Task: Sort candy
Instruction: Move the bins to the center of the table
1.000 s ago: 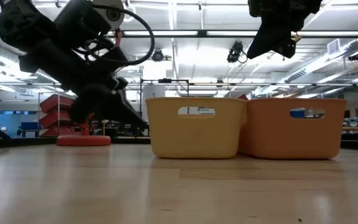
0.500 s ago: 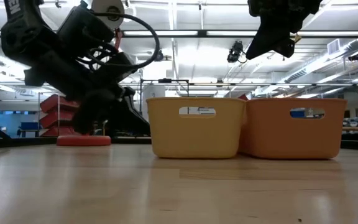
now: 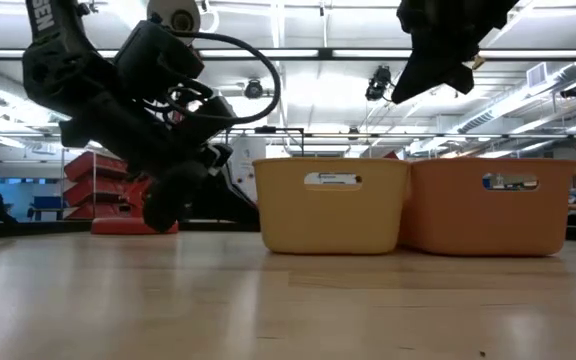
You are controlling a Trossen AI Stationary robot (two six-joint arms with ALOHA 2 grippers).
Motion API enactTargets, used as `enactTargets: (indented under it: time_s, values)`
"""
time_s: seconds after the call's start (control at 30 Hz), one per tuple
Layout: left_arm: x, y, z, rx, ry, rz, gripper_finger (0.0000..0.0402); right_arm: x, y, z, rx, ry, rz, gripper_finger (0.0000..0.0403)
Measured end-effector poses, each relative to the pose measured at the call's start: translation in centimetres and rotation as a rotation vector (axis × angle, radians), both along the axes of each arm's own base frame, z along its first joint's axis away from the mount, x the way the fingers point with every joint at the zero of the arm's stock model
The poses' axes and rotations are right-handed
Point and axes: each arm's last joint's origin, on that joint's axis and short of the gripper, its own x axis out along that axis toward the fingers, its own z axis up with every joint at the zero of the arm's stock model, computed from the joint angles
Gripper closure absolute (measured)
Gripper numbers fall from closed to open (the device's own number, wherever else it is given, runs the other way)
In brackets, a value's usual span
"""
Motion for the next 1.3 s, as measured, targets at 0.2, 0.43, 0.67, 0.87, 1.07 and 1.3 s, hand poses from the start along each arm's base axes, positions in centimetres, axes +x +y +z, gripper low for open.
enactTargets:
  time_s: [0.2, 0.43, 0.67, 0.87, 1.07, 1.3]
  values:
    - [0.1, 0.2, -0.2, 0.003, 0.027, 0.004, 0.0401, -0.8, -2.1, -0.6, -0.057, 0.094, -0.141, 0.0403]
    - [-0.5, 0.3, -1.1, -0.051, 0.127, 0.051, 0.0401, -2.5, -5.6, -1.4, -0.144, 0.279, -0.325, 0.0403]
    - [-0.7, 0.0, -1.1, -0.058, 0.135, 0.05, 0.0401, -3.5, -9.2, -1.9, -0.129, 0.364, -0.439, 0.0403]
    - [-0.9, -0.2, -0.6, -0.063, 0.128, 0.036, 0.0401, -4.3, -11.3, -2.0, -0.033, 0.371, -0.466, 0.0403]
    - [-1.0, -0.6, 0.5, -0.071, 0.09, 0.017, 0.0401, -4.7, -12.5, -2.4, 0.008, 0.401, -0.458, 0.0403]
    - [-1.2, -0.8, 1.9, -0.074, 0.059, 0.014, 0.0402, -4.2, -12.9, -3.6, 0.06, 0.464, -0.412, 0.0403]
